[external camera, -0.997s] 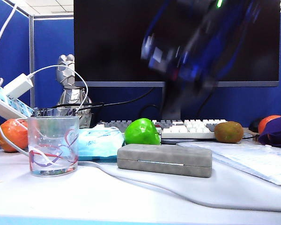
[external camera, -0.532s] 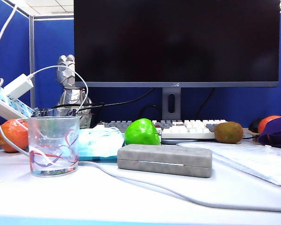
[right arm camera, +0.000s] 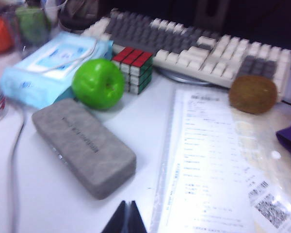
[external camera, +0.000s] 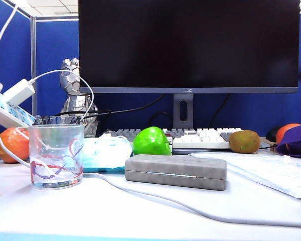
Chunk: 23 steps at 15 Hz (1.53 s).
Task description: Pick up the glasses, fold the temples of the glasses, place the glasses into the glasses case, and finally close the glasses case.
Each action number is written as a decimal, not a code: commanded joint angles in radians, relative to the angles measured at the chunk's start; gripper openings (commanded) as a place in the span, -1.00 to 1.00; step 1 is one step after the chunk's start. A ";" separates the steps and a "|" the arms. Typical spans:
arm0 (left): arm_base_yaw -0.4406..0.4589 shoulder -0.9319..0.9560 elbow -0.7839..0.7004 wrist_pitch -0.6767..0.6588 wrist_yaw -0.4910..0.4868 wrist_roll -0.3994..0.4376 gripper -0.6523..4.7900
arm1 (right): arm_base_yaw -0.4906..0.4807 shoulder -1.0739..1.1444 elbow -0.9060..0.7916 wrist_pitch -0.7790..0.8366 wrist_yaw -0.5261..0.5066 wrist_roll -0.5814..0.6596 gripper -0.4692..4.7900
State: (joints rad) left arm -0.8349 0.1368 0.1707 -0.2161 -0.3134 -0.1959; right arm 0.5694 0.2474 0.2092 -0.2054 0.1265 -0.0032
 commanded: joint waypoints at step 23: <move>0.806 -0.136 -0.162 0.036 0.278 0.272 -0.78 | 0.001 -0.245 -0.106 -0.053 0.006 0.026 -0.84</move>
State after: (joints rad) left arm -0.0288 0.0025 0.0097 -0.1616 0.0174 0.0277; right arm 0.5701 0.0032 0.1020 -0.2707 0.1310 0.0185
